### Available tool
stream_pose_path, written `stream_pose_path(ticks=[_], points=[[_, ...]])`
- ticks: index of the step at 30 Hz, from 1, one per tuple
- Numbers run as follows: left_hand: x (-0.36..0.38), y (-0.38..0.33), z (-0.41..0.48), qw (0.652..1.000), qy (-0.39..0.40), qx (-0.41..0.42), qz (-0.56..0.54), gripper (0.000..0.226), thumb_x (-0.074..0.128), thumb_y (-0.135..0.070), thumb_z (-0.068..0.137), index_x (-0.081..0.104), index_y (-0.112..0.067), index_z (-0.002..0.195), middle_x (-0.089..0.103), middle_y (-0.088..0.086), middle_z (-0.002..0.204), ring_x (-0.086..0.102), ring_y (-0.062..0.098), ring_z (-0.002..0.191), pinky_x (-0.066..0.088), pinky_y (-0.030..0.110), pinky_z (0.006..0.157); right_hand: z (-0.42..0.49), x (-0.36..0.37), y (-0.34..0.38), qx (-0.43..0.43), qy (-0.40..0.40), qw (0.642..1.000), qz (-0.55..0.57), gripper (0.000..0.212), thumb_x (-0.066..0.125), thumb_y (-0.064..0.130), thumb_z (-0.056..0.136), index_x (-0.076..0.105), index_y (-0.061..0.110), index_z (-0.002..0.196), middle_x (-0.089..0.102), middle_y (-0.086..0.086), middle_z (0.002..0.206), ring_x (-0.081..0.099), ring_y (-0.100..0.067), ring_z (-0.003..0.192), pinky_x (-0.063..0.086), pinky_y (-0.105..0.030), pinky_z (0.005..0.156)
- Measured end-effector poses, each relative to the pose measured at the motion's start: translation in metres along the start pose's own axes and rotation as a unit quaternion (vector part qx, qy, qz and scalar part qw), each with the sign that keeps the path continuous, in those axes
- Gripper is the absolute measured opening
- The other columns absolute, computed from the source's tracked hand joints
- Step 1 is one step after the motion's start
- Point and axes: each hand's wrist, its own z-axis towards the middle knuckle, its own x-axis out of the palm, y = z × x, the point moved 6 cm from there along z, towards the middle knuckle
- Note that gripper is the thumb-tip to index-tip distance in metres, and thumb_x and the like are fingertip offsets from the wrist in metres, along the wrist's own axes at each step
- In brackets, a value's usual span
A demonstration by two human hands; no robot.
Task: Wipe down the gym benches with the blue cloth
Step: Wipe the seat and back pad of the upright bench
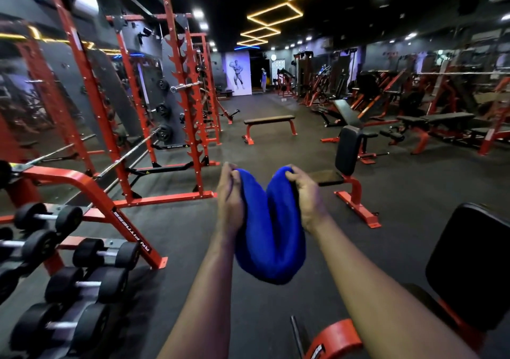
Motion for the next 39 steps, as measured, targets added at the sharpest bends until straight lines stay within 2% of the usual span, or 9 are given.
stream_pose_path(ticks=[6, 10, 14, 18, 24, 27, 31, 37, 39], points=[[0.001, 0.023, -0.005, 0.999, 0.027, -0.036, 0.027, 0.017, 0.034, -0.022, 0.103, 0.047, -0.016, 0.093, 0.062, 0.009, 0.090, 0.059, 0.025, 0.085, 0.048, 0.033, 0.080, -0.008, 0.021, -0.012, 0.014, 0.103, 0.992, -0.067, 0.022, 0.039, -0.004, 0.096, 0.051, 0.010, 0.084, 0.057, -0.003, 0.073, 0.058, -0.008, 0.068, 0.047, -0.022, 0.068], [-0.054, 0.014, -0.006, 0.985, -0.136, -0.003, 0.106, 0.022, 0.032, -0.019, 0.102, 0.046, -0.006, 0.091, 0.046, -0.004, 0.071, 0.045, 0.004, 0.064, 0.038, 0.029, 0.062, -0.003, -0.007, 0.019, -0.085, -0.006, 0.988, -0.128, 0.022, 0.033, -0.009, 0.087, 0.052, 0.001, 0.084, 0.051, -0.006, 0.069, 0.053, -0.003, 0.058, 0.042, -0.017, 0.058], [-0.083, -0.025, -0.013, 0.940, -0.289, 0.148, 0.105, 0.020, 0.028, 0.001, 0.099, 0.047, 0.004, 0.092, 0.040, -0.012, 0.077, 0.044, -0.007, 0.067, 0.034, 0.010, 0.064, -0.004, -0.033, 0.042, -0.167, -0.119, 0.976, 0.072, 0.028, 0.029, 0.001, 0.083, 0.050, 0.009, 0.066, 0.055, -0.008, 0.061, 0.055, -0.019, 0.060, 0.046, -0.026, 0.058], [-0.062, -0.007, 0.006, 0.969, -0.225, 0.100, 0.028, 0.021, 0.028, -0.014, 0.103, 0.046, -0.013, 0.092, 0.043, -0.001, 0.077, 0.044, 0.012, 0.071, 0.039, 0.030, 0.069, 0.009, 0.006, 0.012, -0.021, -0.035, 0.989, 0.141, 0.022, 0.029, 0.012, 0.092, 0.047, 0.012, 0.079, 0.060, -0.017, 0.062, 0.063, -0.031, 0.061, 0.054, -0.034, 0.065], [-0.028, 0.029, 0.011, 0.995, -0.093, -0.032, -0.002, 0.030, 0.035, -0.035, 0.104, 0.042, -0.013, 0.085, 0.042, 0.010, 0.075, 0.040, 0.027, 0.066, 0.043, 0.042, 0.065, 0.014, 0.036, -0.029, 0.134, 0.061, 0.986, 0.074, 0.021, 0.039, 0.016, 0.094, 0.046, 0.013, 0.074, 0.052, -0.015, 0.057, 0.047, -0.020, 0.039, 0.037, -0.022, 0.037], [-0.042, 0.025, 0.004, 0.984, -0.162, -0.024, 0.065, 0.027, 0.031, -0.027, 0.103, 0.042, -0.009, 0.087, 0.044, -0.003, 0.068, 0.042, 0.006, 0.058, 0.037, 0.031, 0.057, 0.011, 0.037, -0.032, 0.155, 0.140, 0.977, 0.047, 0.018, 0.039, 0.015, 0.090, 0.046, 0.013, 0.073, 0.048, -0.014, 0.055, 0.044, -0.021, 0.046, 0.036, -0.027, 0.045], [-0.068, 0.022, -0.009, 0.952, -0.280, -0.026, 0.124, 0.021, 0.030, -0.018, 0.105, 0.041, -0.007, 0.091, 0.044, -0.002, 0.057, 0.046, 0.005, 0.047, 0.028, 0.016, 0.042, 0.007, 0.029, -0.025, 0.176, 0.175, 0.969, -0.005, 0.019, 0.030, 0.012, 0.090, 0.045, 0.008, 0.079, 0.051, -0.018, 0.057, 0.050, -0.026, 0.050, 0.045, -0.027, 0.050], [-0.087, 0.040, -0.010, 0.925, -0.362, -0.024, 0.117, 0.028, 0.029, -0.024, 0.102, 0.041, 0.001, 0.096, 0.046, -0.005, 0.062, 0.048, -0.002, 0.051, 0.030, 0.015, 0.046, 0.017, 0.022, -0.020, 0.146, 0.145, 0.978, 0.005, 0.019, 0.041, 0.018, 0.097, 0.053, 0.004, 0.095, 0.060, -0.029, 0.090, 0.060, -0.037, 0.085, 0.048, -0.052, 0.095], [-0.092, 0.041, -0.007, 0.926, -0.360, -0.015, 0.115, 0.026, 0.028, -0.024, 0.103, 0.040, -0.002, 0.094, 0.044, -0.005, 0.061, 0.047, 0.000, 0.050, 0.030, 0.017, 0.046, 0.014, 0.024, -0.018, 0.166, 0.165, 0.972, -0.002, 0.018, 0.045, 0.019, 0.097, 0.055, 0.004, 0.092, 0.056, -0.019, 0.085, 0.057, -0.028, 0.080, 0.049, -0.044, 0.090]])
